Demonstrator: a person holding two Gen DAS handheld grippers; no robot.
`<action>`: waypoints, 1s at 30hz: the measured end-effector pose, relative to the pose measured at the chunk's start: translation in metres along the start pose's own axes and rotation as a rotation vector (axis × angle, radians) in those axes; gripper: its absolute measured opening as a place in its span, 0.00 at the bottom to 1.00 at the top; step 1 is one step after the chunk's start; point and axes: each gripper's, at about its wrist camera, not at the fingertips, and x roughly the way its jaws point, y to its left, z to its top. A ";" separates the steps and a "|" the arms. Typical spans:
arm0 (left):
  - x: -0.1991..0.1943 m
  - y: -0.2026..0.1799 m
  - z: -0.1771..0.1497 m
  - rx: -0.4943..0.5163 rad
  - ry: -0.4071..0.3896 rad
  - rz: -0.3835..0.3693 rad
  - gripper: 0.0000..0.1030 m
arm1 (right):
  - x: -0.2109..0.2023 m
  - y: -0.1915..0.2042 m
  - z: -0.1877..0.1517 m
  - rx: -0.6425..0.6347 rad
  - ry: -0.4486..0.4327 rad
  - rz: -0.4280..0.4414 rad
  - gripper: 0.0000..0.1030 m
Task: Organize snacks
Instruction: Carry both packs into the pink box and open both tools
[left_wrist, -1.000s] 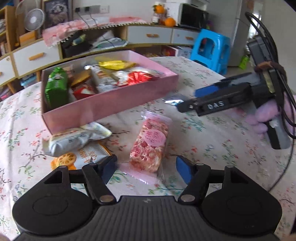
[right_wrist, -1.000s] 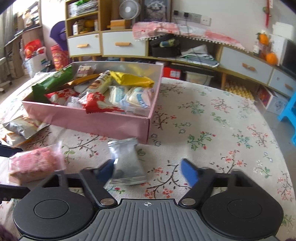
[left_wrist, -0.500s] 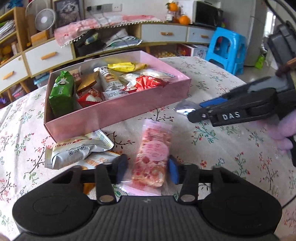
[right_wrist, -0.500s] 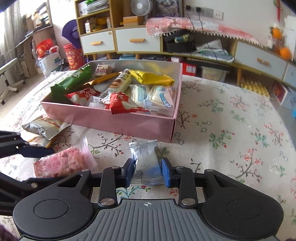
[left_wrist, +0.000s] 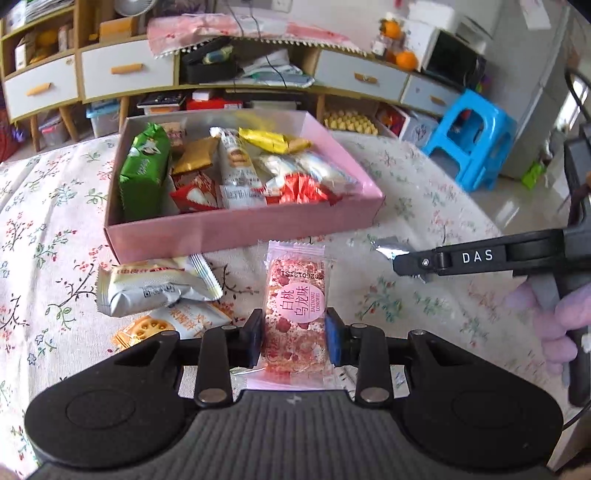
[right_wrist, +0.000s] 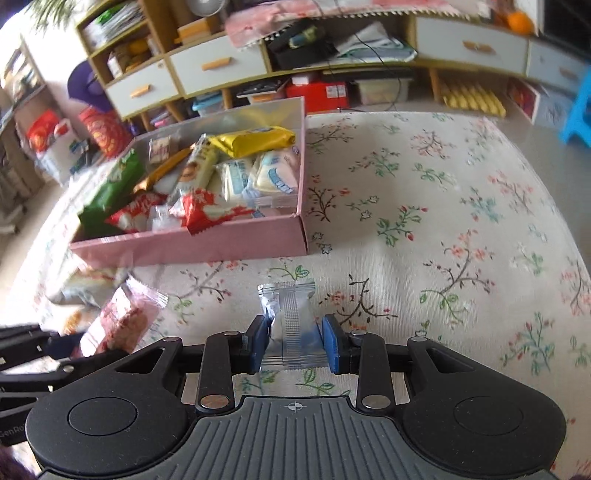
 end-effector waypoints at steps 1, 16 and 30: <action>-0.003 0.001 0.001 -0.011 -0.011 -0.002 0.30 | -0.003 -0.002 0.002 0.019 -0.006 0.011 0.30; 0.002 0.022 0.047 -0.093 -0.137 0.076 0.30 | -0.009 0.000 0.039 0.213 -0.174 0.160 0.30; 0.055 0.031 0.074 -0.202 -0.184 0.024 0.30 | 0.038 -0.005 0.053 0.337 -0.233 0.278 0.30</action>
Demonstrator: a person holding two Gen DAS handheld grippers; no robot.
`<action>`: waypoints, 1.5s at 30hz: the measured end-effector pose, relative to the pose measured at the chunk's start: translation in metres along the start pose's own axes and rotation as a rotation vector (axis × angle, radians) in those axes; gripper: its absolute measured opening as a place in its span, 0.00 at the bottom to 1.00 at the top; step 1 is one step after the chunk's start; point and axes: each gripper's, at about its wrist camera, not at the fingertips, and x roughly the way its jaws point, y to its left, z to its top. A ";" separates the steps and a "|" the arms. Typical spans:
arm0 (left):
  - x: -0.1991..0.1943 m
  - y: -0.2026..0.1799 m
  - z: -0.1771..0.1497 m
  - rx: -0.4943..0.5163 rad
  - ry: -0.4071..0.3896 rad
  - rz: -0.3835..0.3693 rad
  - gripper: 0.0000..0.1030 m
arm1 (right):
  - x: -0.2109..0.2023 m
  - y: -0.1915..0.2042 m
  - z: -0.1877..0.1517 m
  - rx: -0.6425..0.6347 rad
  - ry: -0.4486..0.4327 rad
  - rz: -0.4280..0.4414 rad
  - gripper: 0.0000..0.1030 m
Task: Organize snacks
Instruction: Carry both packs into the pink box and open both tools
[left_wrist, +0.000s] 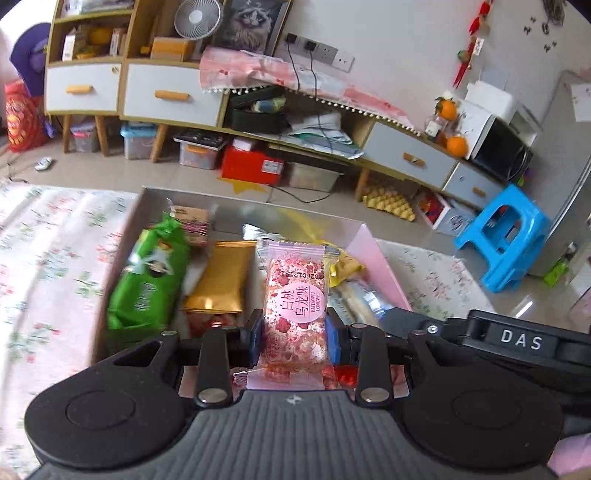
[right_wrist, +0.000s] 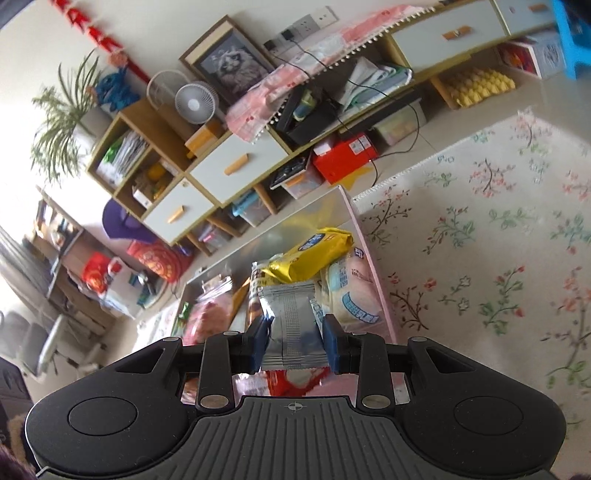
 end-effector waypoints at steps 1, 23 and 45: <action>0.003 0.001 -0.001 -0.008 0.006 -0.010 0.30 | 0.002 -0.002 0.000 0.014 -0.002 0.001 0.30; 0.002 -0.005 -0.002 0.020 -0.031 0.042 0.59 | -0.013 -0.012 0.010 0.093 -0.055 -0.003 0.56; -0.076 -0.008 -0.014 0.144 -0.013 0.151 1.00 | -0.069 0.029 -0.007 -0.179 -0.024 -0.050 0.93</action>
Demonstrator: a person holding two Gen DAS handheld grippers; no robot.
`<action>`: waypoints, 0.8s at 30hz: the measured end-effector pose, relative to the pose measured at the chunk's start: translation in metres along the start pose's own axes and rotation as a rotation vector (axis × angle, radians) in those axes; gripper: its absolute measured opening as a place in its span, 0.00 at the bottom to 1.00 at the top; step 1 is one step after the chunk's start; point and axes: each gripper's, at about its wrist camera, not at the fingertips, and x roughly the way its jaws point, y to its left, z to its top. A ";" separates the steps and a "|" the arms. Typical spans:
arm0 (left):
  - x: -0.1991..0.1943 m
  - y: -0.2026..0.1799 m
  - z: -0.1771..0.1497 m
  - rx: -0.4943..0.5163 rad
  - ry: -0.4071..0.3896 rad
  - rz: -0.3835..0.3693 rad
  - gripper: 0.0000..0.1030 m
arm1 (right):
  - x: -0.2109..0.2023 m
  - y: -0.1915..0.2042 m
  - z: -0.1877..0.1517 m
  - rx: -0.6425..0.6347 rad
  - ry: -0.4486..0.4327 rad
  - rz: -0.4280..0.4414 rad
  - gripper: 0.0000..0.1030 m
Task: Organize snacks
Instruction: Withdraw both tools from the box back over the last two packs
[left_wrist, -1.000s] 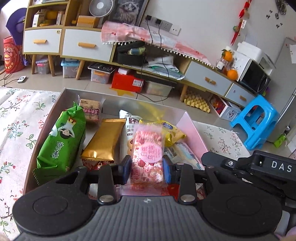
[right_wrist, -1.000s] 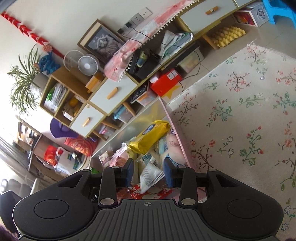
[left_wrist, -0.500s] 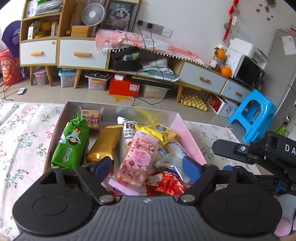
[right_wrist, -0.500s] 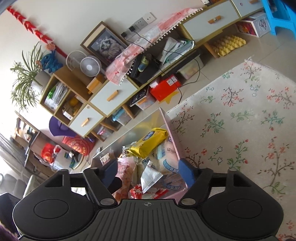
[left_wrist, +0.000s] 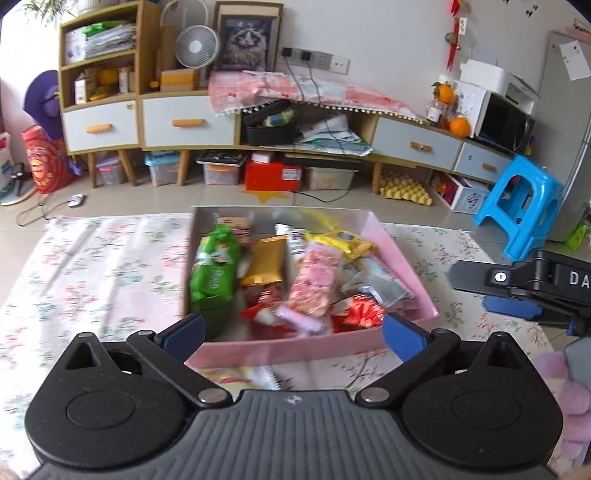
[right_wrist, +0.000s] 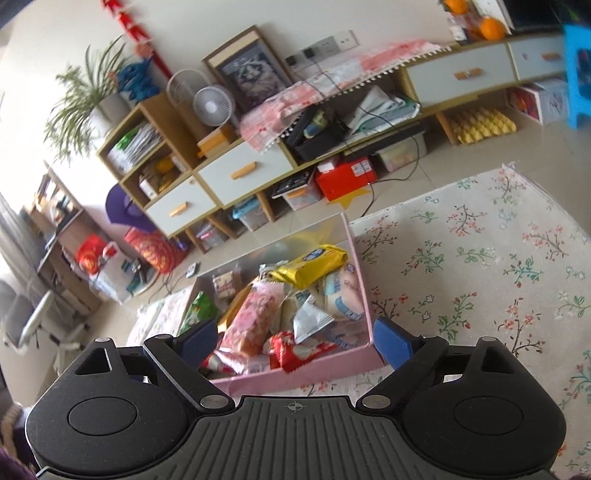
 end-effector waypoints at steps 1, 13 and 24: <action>-0.004 0.003 -0.001 -0.001 -0.003 0.010 1.00 | -0.002 0.002 -0.001 -0.012 -0.001 0.001 0.95; 0.010 0.046 -0.036 -0.146 0.100 0.083 0.99 | 0.006 0.022 -0.032 -0.192 0.072 -0.069 0.96; 0.028 0.047 -0.056 0.008 0.140 -0.116 0.92 | 0.031 0.050 -0.055 -0.267 0.140 -0.048 0.96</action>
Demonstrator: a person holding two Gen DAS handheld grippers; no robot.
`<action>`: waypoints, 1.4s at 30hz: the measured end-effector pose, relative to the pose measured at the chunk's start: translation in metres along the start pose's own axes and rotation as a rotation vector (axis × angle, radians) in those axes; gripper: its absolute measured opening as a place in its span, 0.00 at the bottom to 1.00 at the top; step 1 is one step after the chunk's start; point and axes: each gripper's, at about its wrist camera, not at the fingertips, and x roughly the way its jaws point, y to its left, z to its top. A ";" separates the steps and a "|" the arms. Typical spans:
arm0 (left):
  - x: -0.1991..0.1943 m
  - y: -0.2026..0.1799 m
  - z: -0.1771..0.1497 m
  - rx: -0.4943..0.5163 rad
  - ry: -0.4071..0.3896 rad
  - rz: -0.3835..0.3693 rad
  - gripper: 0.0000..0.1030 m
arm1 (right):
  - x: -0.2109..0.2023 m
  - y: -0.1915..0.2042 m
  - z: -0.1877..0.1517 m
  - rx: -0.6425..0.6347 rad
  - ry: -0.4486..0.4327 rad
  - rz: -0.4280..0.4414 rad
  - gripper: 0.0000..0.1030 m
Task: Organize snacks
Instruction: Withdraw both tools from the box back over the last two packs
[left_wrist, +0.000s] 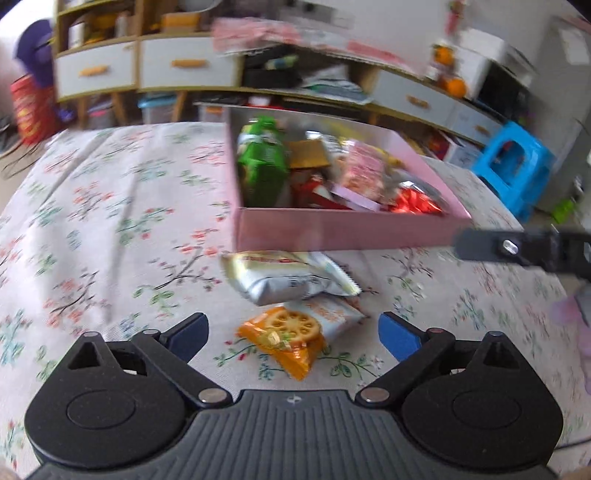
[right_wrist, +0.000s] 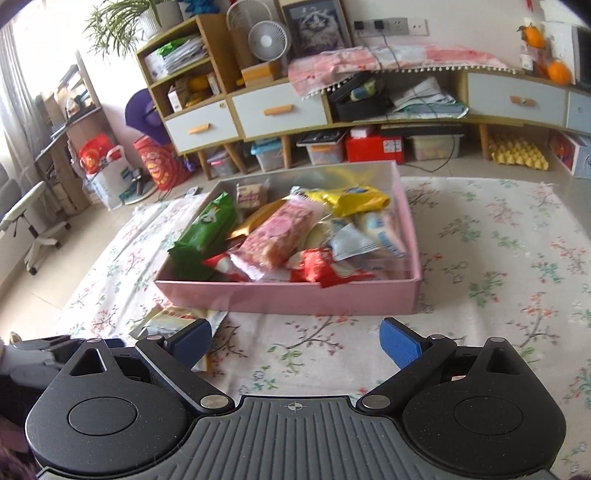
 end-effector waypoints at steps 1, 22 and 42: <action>0.001 -0.001 -0.003 0.018 0.005 -0.017 0.87 | 0.003 0.001 0.001 0.013 0.008 0.015 0.96; -0.003 0.002 -0.014 0.155 0.054 -0.067 0.47 | 0.082 0.012 -0.004 0.424 0.237 0.229 0.07; -0.017 -0.007 -0.028 0.225 0.116 -0.148 0.52 | 0.013 -0.067 -0.007 0.363 0.224 0.037 0.00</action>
